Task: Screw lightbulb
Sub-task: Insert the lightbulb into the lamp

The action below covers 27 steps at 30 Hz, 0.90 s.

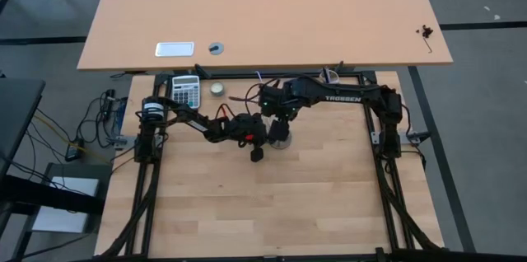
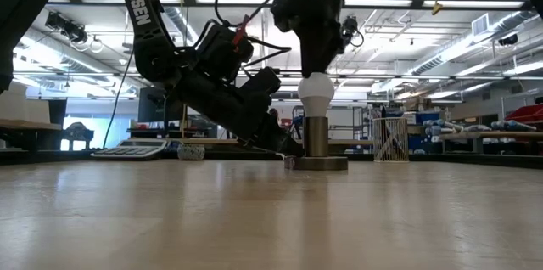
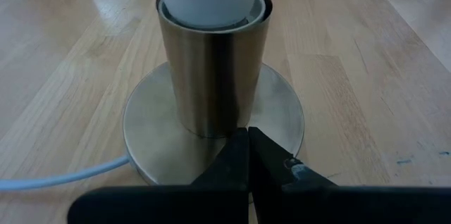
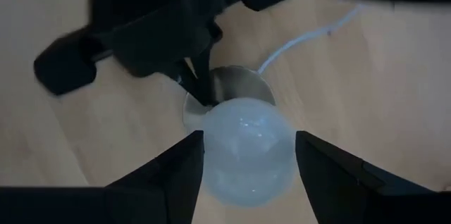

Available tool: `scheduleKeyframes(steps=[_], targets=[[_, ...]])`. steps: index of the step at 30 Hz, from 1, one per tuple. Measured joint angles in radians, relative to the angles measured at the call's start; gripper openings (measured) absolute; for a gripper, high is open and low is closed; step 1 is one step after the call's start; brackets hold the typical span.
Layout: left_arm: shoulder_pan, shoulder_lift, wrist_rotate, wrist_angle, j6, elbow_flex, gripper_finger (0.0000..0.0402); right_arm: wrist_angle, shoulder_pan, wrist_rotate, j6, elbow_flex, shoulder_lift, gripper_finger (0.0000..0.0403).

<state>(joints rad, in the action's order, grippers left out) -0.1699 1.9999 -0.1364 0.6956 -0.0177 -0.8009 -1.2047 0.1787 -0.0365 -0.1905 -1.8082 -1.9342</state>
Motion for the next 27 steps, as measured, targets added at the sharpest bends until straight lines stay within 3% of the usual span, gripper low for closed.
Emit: scheduleKeyframes(steps=[10,15,27], targets=[[0.0,0.0,0.0,0.0,0.0,0.0,0.0003,-0.065,-0.005,0.013,0.562,-0.051,0.001,0.0226],[0.0,0.0,0.0,0.0,0.0,0.0,0.0003,-0.049,0.001,0.091,0.578,-0.052,0.001,0.0226],[0.0,0.0,0.0,0.0,0.0,0.0,0.0003,0.011,0.0,0.076,0.572,0.04,0.013,0.0226]])
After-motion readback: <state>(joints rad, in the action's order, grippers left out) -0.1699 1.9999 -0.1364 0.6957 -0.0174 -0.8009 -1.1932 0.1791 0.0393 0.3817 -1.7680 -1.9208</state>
